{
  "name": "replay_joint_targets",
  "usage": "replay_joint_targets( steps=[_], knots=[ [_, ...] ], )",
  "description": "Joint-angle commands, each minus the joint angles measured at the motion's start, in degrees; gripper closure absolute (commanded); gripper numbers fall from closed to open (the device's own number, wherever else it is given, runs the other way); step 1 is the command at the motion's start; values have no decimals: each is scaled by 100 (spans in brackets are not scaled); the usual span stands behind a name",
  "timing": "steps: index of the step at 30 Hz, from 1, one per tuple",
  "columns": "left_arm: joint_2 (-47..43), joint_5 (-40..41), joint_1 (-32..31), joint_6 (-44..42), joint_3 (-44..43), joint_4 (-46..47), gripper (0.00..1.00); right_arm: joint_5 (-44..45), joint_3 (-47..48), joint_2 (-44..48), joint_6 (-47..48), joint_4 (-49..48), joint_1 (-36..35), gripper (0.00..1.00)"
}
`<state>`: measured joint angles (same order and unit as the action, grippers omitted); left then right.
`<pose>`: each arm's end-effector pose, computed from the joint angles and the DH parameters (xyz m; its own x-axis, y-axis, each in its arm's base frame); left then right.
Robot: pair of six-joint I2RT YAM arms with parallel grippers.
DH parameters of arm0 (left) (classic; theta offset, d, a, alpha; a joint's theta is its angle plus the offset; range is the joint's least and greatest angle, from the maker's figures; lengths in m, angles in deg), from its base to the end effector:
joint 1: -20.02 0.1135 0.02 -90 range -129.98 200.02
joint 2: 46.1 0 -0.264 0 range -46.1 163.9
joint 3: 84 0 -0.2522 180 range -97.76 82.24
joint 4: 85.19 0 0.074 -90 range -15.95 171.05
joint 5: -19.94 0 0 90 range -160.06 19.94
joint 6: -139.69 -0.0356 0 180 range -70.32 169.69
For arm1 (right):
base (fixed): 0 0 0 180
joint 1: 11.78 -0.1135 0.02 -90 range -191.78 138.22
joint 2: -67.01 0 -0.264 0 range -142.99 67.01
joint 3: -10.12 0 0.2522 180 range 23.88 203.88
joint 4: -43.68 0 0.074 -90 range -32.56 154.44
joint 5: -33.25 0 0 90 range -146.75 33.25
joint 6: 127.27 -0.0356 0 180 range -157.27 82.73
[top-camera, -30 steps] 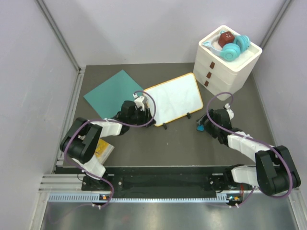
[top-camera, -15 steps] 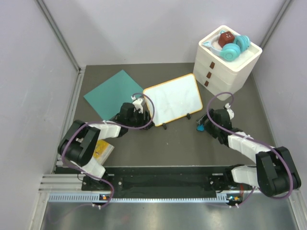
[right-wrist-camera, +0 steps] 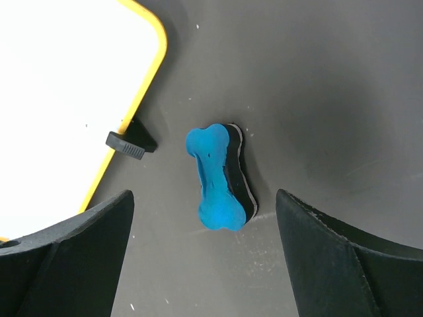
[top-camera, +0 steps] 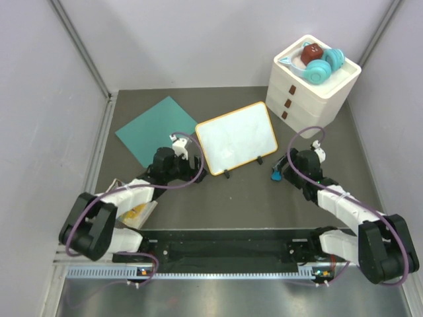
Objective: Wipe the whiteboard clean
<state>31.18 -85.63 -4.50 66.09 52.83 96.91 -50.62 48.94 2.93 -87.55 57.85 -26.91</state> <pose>0.2349 -0.1176 0.1722 -0.6340 -0.0097 -0.7733 0.4460 0.8123 -0.3759 0.2106 0.0530 0.1738 -0.5302 0.6489 -0.5458 0.3566 0.7546 0.5508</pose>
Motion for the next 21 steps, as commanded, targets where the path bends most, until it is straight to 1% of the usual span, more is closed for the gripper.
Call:
replay_joint_targets(
  steps=[1, 3, 5, 7, 10, 13, 16, 18, 21],
  knots=[
    [-625, -156, 17, -164, -388, -231, 1, -33, 183, 202, 194, 64, 37, 14],
    [-792, -218, 17, -111, -530, -512, 1, -94, 219, 307, 308, 118, 37, 12],
    [-933, -122, 17, 90, -723, -714, 1, -138, 289, 404, 500, 231, 37, 9],
    [-977, -95, 17, 214, -881, -987, 1, -199, 324, 667, 633, 285, 37, 1],
    [-1144, -51, 17, 328, -891, -1084, 1, -183, 324, 1203, 967, 284, 28, 1],
    [-1355, 107, 17, 328, -874, -1207, 1, 71, 543, 1589, 1318, 653, 37, 1],
    [-1610, 265, 17, 293, -751, -1199, 1, 327, 736, 1818, 1626, 952, 28, 1],
    [-1777, 370, 17, 267, -602, -910, 1, 415, 790, 1881, 1750, 1023, 37, 1],
    [-1891, 643, 25, 276, -496, -944, 1, 564, 834, 1890, 1890, 1032, 37, 1]
  ],
)
